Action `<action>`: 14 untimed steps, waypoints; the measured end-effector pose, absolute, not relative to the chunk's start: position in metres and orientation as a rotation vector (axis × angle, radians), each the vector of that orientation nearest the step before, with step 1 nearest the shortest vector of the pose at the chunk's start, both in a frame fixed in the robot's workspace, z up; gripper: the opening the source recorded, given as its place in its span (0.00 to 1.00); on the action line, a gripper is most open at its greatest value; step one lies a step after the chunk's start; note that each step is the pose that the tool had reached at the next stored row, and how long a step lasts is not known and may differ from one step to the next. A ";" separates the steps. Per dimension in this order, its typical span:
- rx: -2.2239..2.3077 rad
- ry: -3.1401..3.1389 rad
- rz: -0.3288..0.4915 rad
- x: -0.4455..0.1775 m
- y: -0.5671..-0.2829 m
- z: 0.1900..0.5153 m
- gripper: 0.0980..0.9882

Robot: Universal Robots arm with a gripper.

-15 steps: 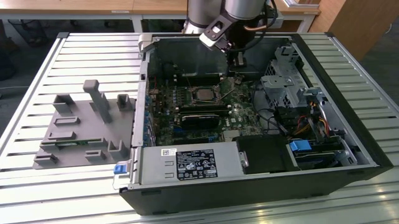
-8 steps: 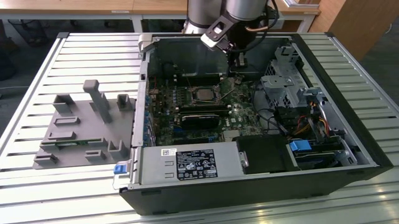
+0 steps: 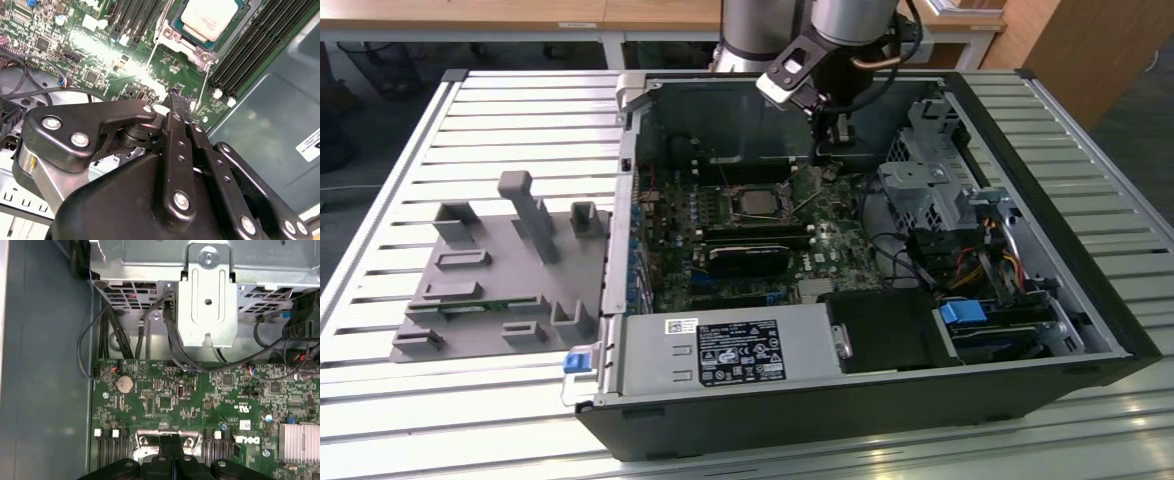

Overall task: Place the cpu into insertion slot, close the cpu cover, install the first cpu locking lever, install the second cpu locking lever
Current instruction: 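Close the cpu cover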

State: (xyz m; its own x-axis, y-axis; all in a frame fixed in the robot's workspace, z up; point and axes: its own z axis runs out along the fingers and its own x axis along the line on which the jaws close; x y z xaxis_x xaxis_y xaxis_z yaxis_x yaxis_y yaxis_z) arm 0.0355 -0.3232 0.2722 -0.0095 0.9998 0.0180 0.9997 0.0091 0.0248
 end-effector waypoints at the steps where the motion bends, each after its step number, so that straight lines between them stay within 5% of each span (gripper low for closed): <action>1: 2.207 2.229 0.047 0.036 -0.323 0.272 0.01; 14: 2.209 2.231 0.043 0.043 -0.322 0.271 0.01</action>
